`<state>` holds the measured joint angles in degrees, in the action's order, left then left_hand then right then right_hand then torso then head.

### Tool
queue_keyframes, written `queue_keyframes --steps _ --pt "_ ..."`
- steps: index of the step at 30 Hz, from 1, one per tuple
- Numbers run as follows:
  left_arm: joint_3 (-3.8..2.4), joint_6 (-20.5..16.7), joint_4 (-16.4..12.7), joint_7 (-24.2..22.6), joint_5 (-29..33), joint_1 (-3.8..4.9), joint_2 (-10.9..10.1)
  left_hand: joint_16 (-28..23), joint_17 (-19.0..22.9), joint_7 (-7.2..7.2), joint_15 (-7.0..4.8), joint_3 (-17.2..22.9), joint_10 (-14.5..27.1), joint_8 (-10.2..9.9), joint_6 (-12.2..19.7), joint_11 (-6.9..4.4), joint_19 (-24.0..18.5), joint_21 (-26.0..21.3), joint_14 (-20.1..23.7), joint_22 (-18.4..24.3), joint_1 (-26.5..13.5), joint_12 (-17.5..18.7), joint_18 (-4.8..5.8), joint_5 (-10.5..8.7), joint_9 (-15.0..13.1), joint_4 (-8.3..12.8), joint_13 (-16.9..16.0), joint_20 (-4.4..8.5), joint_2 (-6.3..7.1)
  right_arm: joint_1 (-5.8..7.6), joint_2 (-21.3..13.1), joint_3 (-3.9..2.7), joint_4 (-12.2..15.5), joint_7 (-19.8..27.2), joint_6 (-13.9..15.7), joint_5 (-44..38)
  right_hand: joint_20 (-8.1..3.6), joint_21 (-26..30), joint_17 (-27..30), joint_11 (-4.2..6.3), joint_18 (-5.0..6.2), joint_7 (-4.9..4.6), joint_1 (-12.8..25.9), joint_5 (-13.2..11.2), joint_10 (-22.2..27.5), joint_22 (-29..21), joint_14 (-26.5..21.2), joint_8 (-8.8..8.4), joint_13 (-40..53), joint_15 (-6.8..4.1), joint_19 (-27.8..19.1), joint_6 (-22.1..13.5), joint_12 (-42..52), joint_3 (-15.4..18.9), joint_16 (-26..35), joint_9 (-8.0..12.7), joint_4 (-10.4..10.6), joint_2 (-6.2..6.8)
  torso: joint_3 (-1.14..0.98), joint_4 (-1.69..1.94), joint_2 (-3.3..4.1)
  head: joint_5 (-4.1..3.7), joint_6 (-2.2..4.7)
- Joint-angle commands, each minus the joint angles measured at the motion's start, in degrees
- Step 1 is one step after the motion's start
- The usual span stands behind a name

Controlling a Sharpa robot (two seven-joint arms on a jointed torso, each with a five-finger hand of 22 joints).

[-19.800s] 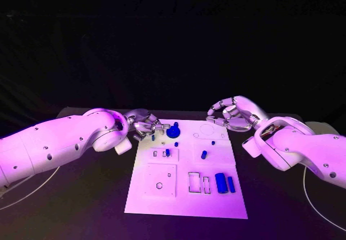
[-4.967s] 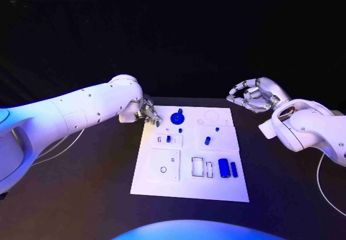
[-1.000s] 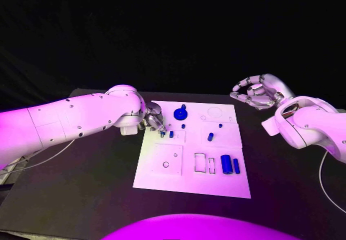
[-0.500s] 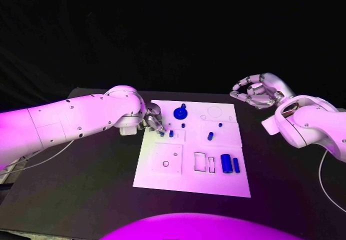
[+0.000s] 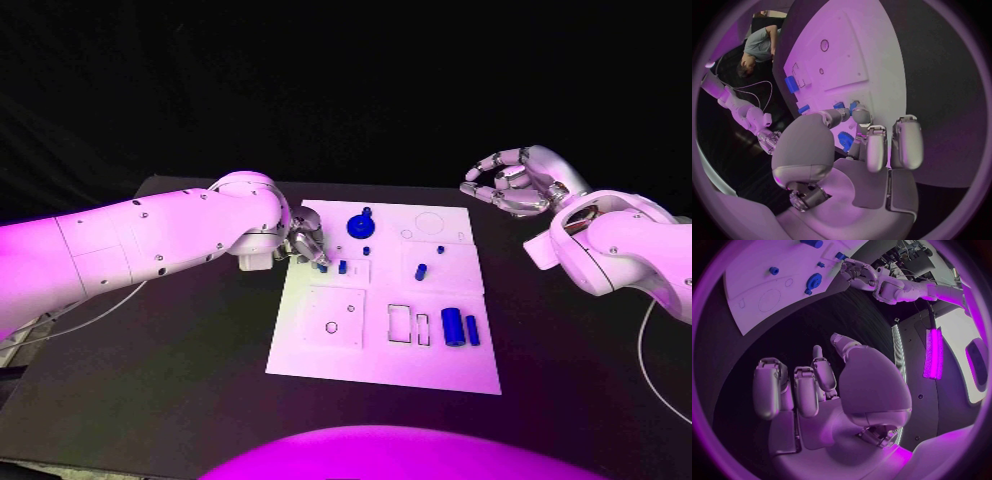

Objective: Assemble the parts on the task board

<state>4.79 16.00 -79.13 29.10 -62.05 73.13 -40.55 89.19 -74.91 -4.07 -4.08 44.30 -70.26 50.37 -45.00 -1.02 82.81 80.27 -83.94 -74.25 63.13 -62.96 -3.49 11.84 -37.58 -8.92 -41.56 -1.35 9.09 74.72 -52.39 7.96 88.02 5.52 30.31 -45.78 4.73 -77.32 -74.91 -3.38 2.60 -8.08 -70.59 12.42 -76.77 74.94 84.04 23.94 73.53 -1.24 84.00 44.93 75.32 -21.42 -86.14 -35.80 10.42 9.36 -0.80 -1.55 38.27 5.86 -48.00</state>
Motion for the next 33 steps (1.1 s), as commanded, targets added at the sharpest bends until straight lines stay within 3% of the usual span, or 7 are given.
queue_keyframes --steps 1,26,33 --pt "-0.01 1.2 0.0 0.0 -0.5 -0.06 0.1 0.2 -14.2 0.91 -0.37 7.9 -0.5 0.5 -0.4 -0.12 0.3 0.3 -5.8 -0.1 -0.2 -0.3 0.01 0.17 -0.1 7.5 -0.1 0.1 -0.63 -0.03 0.0 0.0 0.1 0.5 -0.7 -0.2 -0.26 0.4 -6.1 0.27 1.01 0.1 0.5 0.3 -0.1 0.4 3.9 0.2 0.0 -0.05 0.4 -0.3 -0.1 0.0 0.3 0.0 0.4 -0.22 0.0 0.02 0.02 -0.07 -0.01" --pt "0.0 1.3 0.2 0.1 -0.9 -0.31 0.4 0.3 -14.3 1.06 -0.47 8.4 -0.8 1.1 -0.4 -0.24 0.5 0.4 -5.8 -0.4 -0.6 -0.6 0.07 0.19 -0.4 7.5 -0.5 0.2 -0.73 -0.03 0.0 0.0 0.1 0.5 -0.7 -0.2 -0.3 0.4 -6.1 0.3 1.01 0.14 0.5 0.4 -0.1 0.4 3.9 0.43 0.0 -0.09 0.4 -0.3 0.0 0.0 0.4 0.1 0.5 -0.23 0.02 0.04 0.0 -0.09 -0.17" --pt "0.0 -0.1 0.2 0.1 -0.8 -0.42 0.6 0.2 -14.3 1.09 -0.5 8.5 -0.9 1.3 -0.5 -0.27 0.5 0.4 -5.8 -0.4 -0.8 -0.7 0.07 0.2 -0.5 7.5 -0.5 0.21 -0.78 -0.03 0.0 0.0 0.1 0.5 -0.6 -0.2 -0.3 0.4 -6.1 0.3 1.01 0.14 0.5 0.4 -0.1 0.4 3.9 0.43 0.0 -0.09 0.4 -0.3 0.0 0.0 0.4 0.1 0.5 -0.23 0.02 -0.09 0.03 -0.12 -0.23"
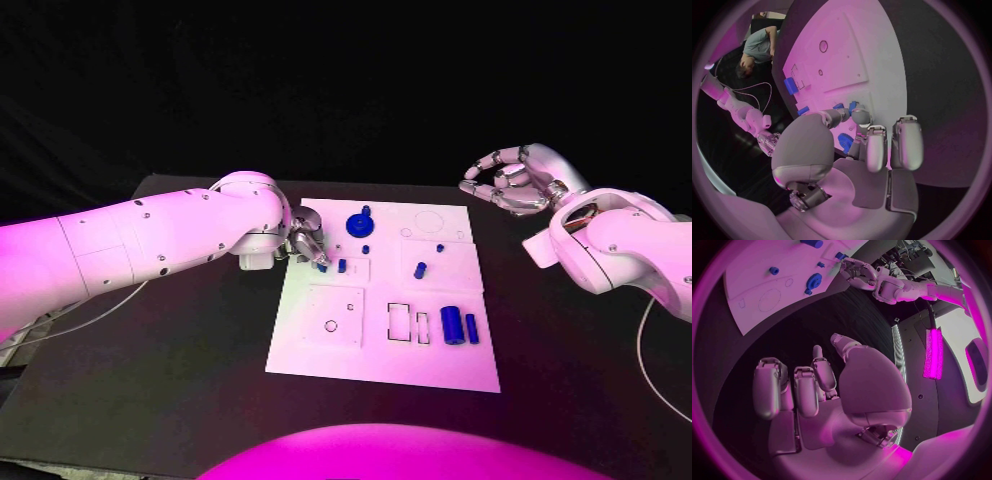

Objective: Assemble the parts on the task board

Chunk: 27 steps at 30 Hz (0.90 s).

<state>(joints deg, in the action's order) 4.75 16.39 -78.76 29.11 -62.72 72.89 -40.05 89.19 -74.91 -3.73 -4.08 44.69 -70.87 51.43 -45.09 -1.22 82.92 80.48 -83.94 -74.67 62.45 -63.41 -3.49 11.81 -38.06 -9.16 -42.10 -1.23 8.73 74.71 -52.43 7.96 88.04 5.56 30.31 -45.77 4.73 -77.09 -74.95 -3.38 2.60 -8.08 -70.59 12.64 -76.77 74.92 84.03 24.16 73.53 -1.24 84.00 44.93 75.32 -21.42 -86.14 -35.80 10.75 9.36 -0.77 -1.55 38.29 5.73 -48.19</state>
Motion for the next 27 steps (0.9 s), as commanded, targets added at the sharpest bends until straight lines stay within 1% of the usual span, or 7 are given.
queue_keyframes --steps 1,2,5,9,14,23,27 --pt "0.04 -0.8 -0.3 0.0 0.0 -0.25 0.0 0.2 -14.3 0.76 -0.5 8.1 -0.3 0.2 -0.4 -0.07 0.4 0.2 -5.8 0.0 -0.1 -0.2 0.08 0.23 0.0 7.8 0.1 0.11 -0.44 -0.03 0.0 0.0 0.0 0.5 -0.6 -0.2 -0.3 0.2 -6.1 0.3 1.01 0.14 0.5 0.2 -0.1 0.4 3.9 0.2 0.0 -0.09 0.4 -0.3 0.0 0.0 0.4 0.1 0.2 -0.23 0.0 -0.1 0.01 0.01 -0.05" --pt "0.03 -1.2 -0.5 0.0 0.1 -0.34 -0.2 0.2 -14.3 0.77 -0.51 8.1 -0.3 0.3 -0.3 -0.08 0.4 0.2 -5.8 0.0 -0.1 -0.2 0.09 0.24 -0.1 7.8 0.0 0.11 -0.45 -0.03 0.0 0.0 0.0 0.5 -0.6 -0.2 -0.3 0.2 -6.1 0.3 1.01 0.14 0.5 0.2 -0.1 0.4 3.9 0.2 0.0 -0.09 0.4 -0.3 0.0 0.0 0.4 0.1 0.2 -0.23 -0.04 -0.06 -0.02 -0.04 -0.08" --pt "-0.06 -2.1 -1.0 -0.1 0.6 -0.56 -0.7 0.2 -14.3 0.81 -0.53 8.3 -0.4 0.3 -0.3 -0.11 0.5 0.3 -5.8 -0.2 -0.1 -0.4 0.11 0.24 -0.1 7.9 -0.1 0.13 -0.46 -0.03 0.0 0.0 0.0 0.5 -0.6 -0.2 -0.3 0.2 -6.1 0.3 1.01 0.14 0.5 0.2 -0.1 0.4 3.9 0.2 0.0 -0.09 0.4 -0.3 0.0 0.0 0.4 0.1 0.2 -0.23 -0.01 0.0 -0.03 -0.14 -0.1" --pt "-0.29 -3.4 -2.0 -0.1 1.2 -0.83 -1.6 0.2 -14.3 0.83 -0.55 8.4 -0.4 0.4 -0.3 -0.15 0.5 0.4 -5.8 -0.2 -0.1 -0.4 0.13 0.23 -0.2 8.0 -0.2 0.15 -0.46 -0.03 0.0 0.0 0.0 0.5 -0.6 -0.2 -0.3 0.2 -6.1 0.3 1.01 0.14 0.5 0.2 -0.1 0.4 3.9 0.2 0.0 -0.09 0.4 -0.3 0.0 0.0 0.4 0.1 0.2 -0.23 0.0 0.0 -0.03 -0.15 -0.11" --pt "-0.5 -5.9 -3.3 -0.4 1.3 -1.02 -2.9 0.3 -14.3 0.91 -0.62 8.6 -0.5 0.6 -0.4 -0.22 0.6 0.5 -5.8 -0.4 -0.2 -0.5 0.17 0.25 -0.3 8.2 -0.2 0.21 -0.4 -0.03 -0.1 0.0 0.0 0.5 -0.6 -0.2 -0.32 0.2 -6.0 0.31 1.01 0.15 0.5 0.2 -0.2 0.4 3.9 0.3 0.0 -0.1 0.4 -0.4 0.0 0.0 0.4 0.1 0.3 -0.22 -0.06 0.01 -0.03 -0.2 -0.14" --pt "-0.59 -10.0 -4.8 -1.4 -0.3 -1.44 -3.8 0.4 -14.4 1.0 -0.7 9.1 -0.8 0.9 -0.5 -0.32 0.9 0.8 -5.9 -1.0 -0.2 -0.7 0.28 0.23 -0.4 8.5 -0.4 0.32 -0.33 -0.04 -0.1 0.0 0.0 0.6 -0.7 -0.2 -0.32 0.2 -6.0 0.31 1.01 0.15 0.5 0.2 -0.2 0.4 3.9 0.3 0.0 -0.1 0.4 -0.4 0.0 0.0 0.4 0.1 0.3 -0.22 -0.02 0.09 0.0 -0.23 -0.15" --pt "-0.6 -10.5 -5.1 -1.6 -1.0 -1.6 -4.0 0.4 -14.5 1.01 -0.72 9.2 -0.9 1.0 -0.5 -0.34 0.9 0.9 -5.9 -1.1 -0.2 -0.8 0.3 0.23 -0.4 8.6 -0.6 0.34 -0.32 -0.04 -0.1 0.0 0.0 0.6 -0.7 -0.2 -0.32 0.2 -6.0 0.31 1.01 0.15 0.5 0.2 -0.2 0.4 3.9 0.3 0.0 -0.1 0.4 -0.4 0.0 0.0 0.4 0.1 0.3 -0.22 -0.03 0.03 -0.03 -0.11 -0.28"
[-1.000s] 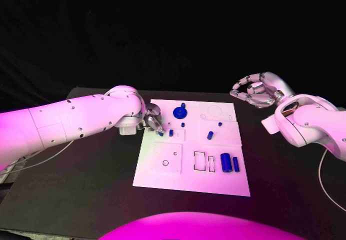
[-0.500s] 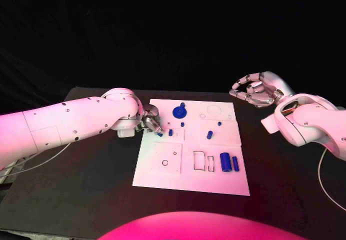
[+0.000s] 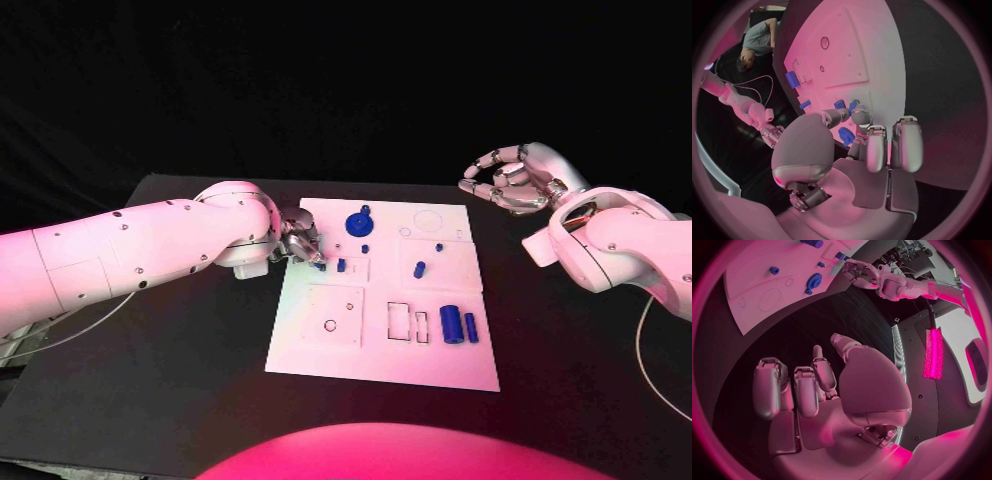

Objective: Assemble the parts on the task board

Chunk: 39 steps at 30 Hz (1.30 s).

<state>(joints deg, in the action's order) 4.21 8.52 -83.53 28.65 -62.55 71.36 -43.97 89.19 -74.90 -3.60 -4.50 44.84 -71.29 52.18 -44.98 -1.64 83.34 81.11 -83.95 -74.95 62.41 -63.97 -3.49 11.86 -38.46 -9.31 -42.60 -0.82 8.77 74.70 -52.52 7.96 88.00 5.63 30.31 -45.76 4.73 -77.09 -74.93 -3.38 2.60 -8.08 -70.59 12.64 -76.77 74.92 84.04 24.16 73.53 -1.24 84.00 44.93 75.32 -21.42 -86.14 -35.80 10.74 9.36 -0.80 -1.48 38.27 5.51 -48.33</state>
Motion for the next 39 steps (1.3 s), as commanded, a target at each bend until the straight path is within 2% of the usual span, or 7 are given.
queue_keyframes --steps 1,13,28,39 --pt "-0.06 -2.6 -0.3 -1.1 -1.3 -0.1 0.0 0.4 -14.5 0.88 -0.29 9.1 -0.5 0.2 -0.6 0.08 0.5 0.3 -5.9 -0.8 -0.2 -0.2 0.3 0.18 0.0 8.7 -0.1 -0.08 -0.36 -0.03 0.0 0.0 0.0 0.5 -0.7 -0.2 -0.32 0.2 -6.1 0.31 1.01 0.15 0.5 0.2 -0.2 0.4 3.9 0.31 0.0 -0.1 0.4 -0.4 0.0 0.0 0.4 0.1 0.3 -0.22 0.0 -0.05 0.0 0.13 -0.16" --pt "-0.05 -1.3 0.7 -0.7 -3.0 -0.77 0.9 0.4 -14.4 0.89 -0.31 9.2 -0.5 0.2 -0.6 0.07 0.5 0.3 -5.8 -0.8 -0.2 -0.2 0.31 0.17 0.0 8.8 -0.1 -0.06 -0.33 -0.08 0.1 0.0 0.0 0.5 -0.8 -0.2 -0.32 0.2 -6.1 0.31 1.01 0.15 0.5 0.2 -0.2 0.4 3.9 0.31 0.0 -0.1 0.4 -0.4 0.0 0.0 0.4 0.1 0.3 -0.22 -0.03 -0.09 0.05 0.25 -0.34" --pt "-0.05 1.1 1.2 -0.5 -2.6 -0.86 1.1 0.4 -14.5 0.91 -0.32 9.3 -0.5 0.3 -0.6 0.05 0.6 0.3 -5.9 -0.9 -0.3 -0.2 0.32 0.12 -0.1 8.8 0.0 -0.02 -0.19 -0.09 0.1 0.0 -0.1 0.5 -0.8 -0.2 -0.32 0.2 -6.1 0.31 1.01 0.15 0.5 0.2 -0.2 0.4 3.9 0.31 0.0 -0.1 0.4 -0.4 0.0 0.0 0.4 0.1 0.3 -0.22 -0.01 -0.07 -0.01 0.15 -0.59" --pt "-0.05 2.0 1.1 -0.9 -1.6 -0.86 1.0 0.6 -14.7 0.95 -0.34 9.4 -0.6 0.4 -0.6 0.02 0.6 0.5 -5.9 -1.1 -0.3 -0.2 0.36 0.13 -0.1 9.0 0.0 0.01 0.02 -0.1 0.1 0.0 -0.1 0.5 -0.8 -0.2 -0.32 0.2 -6.1 0.31 1.01 0.15 0.5 0.2 -0.2 0.4 3.9 0.31 0.0 -0.1 0.4 -0.4 0.0 0.0 0.4 0.1 0.3 -0.22 0.03 -0.06 0.02 0.06 -0.53"
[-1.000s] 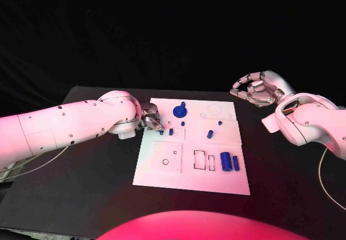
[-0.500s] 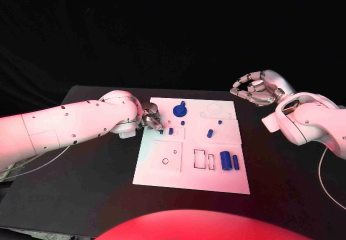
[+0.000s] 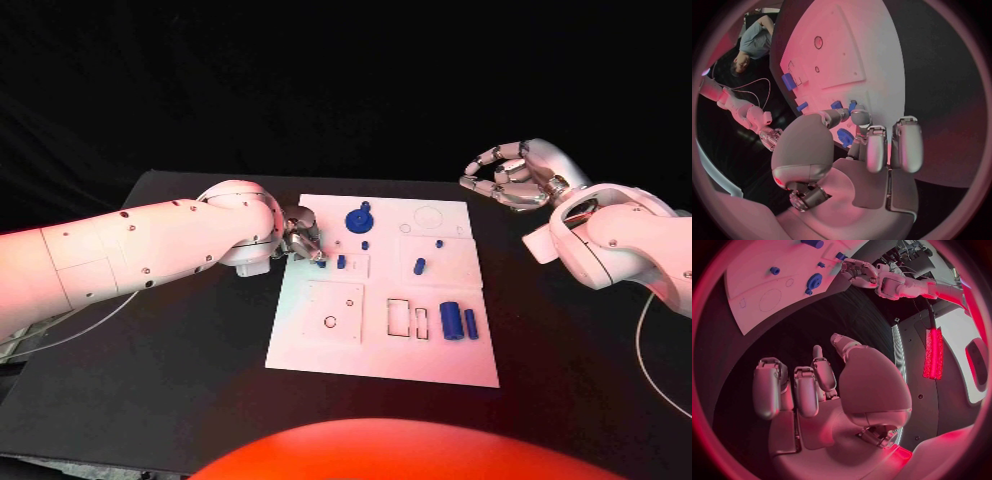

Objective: Assemble the parts on the task board

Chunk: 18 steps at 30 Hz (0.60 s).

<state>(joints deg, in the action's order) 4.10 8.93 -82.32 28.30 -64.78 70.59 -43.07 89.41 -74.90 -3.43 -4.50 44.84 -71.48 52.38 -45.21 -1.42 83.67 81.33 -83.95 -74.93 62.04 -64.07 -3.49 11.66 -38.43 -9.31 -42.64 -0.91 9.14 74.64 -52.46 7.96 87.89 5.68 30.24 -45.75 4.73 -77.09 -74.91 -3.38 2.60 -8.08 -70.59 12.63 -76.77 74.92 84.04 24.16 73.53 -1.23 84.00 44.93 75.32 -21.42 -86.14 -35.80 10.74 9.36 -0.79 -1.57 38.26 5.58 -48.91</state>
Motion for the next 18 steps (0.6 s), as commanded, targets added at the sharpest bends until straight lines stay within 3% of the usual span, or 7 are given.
queue_keyframes --steps 1,18 --pt "0.05 1.6 -0.1 -0.5 0.7 -0.1 0.0 0.3 -14.7 0.77 -0.34 9.4 -0.4 0.2 -0.4 -0.19 0.3 0.2 -5.9 -1.1 0.1 -0.1 0.36 0.33 -0.1 9.0 0.0 0.1 -0.34 -0.04 0.0 0.0 0.0 0.4 -0.7 -0.2 -0.34 0.2 -6.1 0.33 1.0 0.17 0.5 0.2 -0.2 0.4 3.9 0.42 0.0 -0.12 0.5 -0.4 0.0 0.0 0.4 0.1 0.4 -0.23 0.01 0.04 0.05 -0.01 0.03" --pt "0.04 2.0 0.4 -0.3 1.0 -0.09 0.5 0.3 -14.7 0.79 -0.35 9.6 -0.4 0.3 -0.4 -0.22 0.3 0.2 -5.9 -1.1 0.1 -0.1 0.35 0.32 -0.2 9.0 0.1 0.12 -0.34 -0.08 0.1 0.0 0.0 0.5 -0.7 -0.2 -0.34 0.2 -6.1 0.33 1.0 0.17 0.5 0.2 -0.2 0.4 3.9 0.42 0.0 -0.12 0.5 -0.4 0.0 0.0 0.4 0.1 0.4 -0.23 -0.03 0.01 0.04 0.03 -0.1"
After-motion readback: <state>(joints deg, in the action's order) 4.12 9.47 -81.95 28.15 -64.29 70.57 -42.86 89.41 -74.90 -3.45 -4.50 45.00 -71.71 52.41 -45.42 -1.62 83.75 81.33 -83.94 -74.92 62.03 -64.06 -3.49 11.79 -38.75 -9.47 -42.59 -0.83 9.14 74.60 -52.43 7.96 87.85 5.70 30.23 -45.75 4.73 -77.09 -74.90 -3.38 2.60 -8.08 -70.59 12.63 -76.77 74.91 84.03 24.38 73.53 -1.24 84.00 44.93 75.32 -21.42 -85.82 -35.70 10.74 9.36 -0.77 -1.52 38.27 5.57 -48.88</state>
